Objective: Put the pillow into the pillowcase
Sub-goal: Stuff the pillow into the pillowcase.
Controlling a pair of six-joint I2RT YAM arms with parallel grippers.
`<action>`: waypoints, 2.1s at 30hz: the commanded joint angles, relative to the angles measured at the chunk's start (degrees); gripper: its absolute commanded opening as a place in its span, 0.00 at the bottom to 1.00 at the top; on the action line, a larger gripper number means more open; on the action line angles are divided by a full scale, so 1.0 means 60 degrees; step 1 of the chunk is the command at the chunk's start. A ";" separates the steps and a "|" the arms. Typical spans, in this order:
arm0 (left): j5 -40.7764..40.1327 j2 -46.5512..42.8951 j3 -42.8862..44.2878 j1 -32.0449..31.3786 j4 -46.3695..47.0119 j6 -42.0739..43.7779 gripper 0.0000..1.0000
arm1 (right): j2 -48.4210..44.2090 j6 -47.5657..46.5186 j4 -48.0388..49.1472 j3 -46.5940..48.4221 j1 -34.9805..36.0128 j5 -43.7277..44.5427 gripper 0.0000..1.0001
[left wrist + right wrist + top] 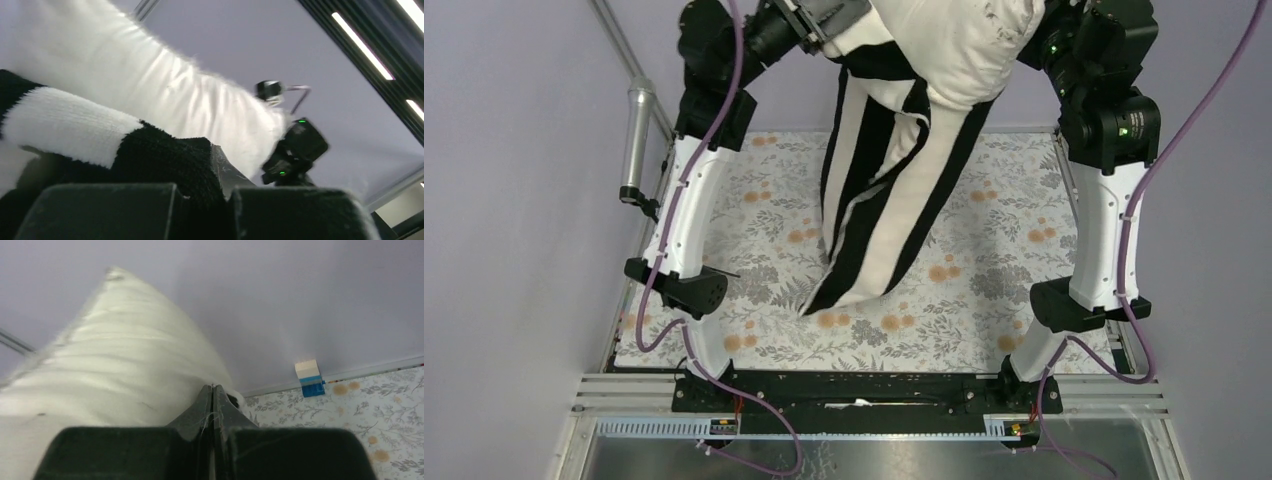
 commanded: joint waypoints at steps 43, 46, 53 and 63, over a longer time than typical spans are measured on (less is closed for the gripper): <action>0.0139 -0.1525 -0.2376 0.1300 0.1172 0.0656 0.00 | -0.3086 -0.3890 -0.0228 -0.4171 0.1999 -0.6225 0.56; 0.0384 -0.1672 -0.2473 0.1300 0.1199 0.0707 0.00 | -0.1409 -0.4016 -0.1083 -0.1954 0.2648 -0.6020 0.57; 0.0806 -0.1765 -0.2452 0.1300 0.1238 0.0775 0.00 | 0.0384 -0.4147 -0.1816 0.0022 0.3176 -0.4772 0.62; 0.0901 -0.1599 -0.2275 0.1578 0.1366 0.0611 0.00 | 0.0518 -0.4432 -0.2429 -0.0285 0.3180 -0.4207 0.68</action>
